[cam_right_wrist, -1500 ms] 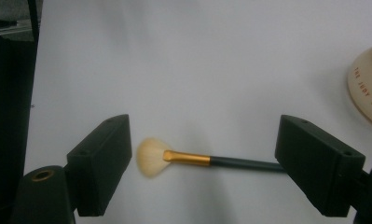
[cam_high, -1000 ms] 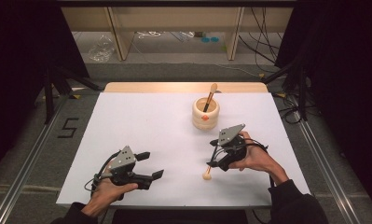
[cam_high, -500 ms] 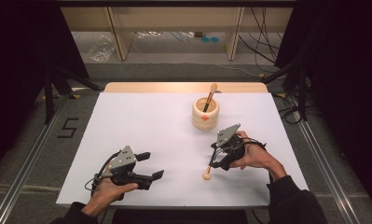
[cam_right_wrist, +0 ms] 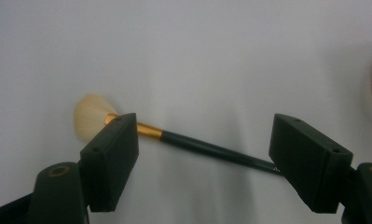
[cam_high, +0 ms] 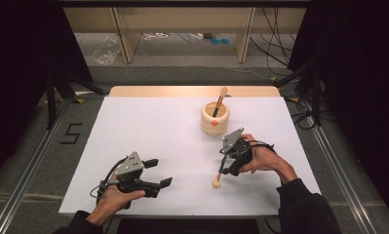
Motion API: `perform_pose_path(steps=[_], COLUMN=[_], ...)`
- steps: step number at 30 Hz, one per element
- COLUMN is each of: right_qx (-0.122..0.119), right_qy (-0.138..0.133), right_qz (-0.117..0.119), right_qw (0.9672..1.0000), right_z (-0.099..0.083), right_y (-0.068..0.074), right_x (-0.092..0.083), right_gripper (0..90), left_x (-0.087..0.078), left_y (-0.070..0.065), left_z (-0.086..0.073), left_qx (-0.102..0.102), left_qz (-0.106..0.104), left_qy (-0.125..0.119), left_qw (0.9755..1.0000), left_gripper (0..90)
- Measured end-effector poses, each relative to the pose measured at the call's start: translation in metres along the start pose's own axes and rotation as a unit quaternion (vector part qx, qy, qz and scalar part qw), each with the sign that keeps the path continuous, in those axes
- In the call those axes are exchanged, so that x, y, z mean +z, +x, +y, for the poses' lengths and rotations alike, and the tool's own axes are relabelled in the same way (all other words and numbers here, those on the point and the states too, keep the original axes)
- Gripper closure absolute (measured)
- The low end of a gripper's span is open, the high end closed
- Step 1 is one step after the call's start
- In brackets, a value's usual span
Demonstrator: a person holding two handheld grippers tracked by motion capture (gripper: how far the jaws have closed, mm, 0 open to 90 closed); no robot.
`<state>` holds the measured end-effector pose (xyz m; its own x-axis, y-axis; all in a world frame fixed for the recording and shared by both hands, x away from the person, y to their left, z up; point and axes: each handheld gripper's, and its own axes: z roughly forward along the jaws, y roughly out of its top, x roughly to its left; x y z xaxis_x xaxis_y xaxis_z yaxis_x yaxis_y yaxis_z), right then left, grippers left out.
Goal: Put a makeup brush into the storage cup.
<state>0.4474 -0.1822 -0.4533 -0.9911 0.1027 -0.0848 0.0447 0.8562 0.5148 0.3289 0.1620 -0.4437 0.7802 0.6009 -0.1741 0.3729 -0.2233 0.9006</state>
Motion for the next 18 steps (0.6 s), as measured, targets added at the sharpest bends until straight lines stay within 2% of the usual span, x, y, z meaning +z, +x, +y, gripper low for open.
perform_pose_path(steps=[14,18], right_qx=[-0.007,-0.017], right_qy=[0.020,0.031], right_qz=[0.015,0.017], right_qw=[0.9997,0.9992], right_z=[0.002,0.002], right_y=[-0.003,-0.003], right_x=[0.007,0.012], right_gripper=[27.8,29.2], left_x=[-0.002,-0.002], left_y=[0.000,0.000], left_z=[0.000,0.000], left_qx=[0.005,0.006], left_qz=[0.007,0.006], left_qy=[0.001,0.000], left_qw=[1.0000,1.0000], left_gripper=[16.7,16.7])
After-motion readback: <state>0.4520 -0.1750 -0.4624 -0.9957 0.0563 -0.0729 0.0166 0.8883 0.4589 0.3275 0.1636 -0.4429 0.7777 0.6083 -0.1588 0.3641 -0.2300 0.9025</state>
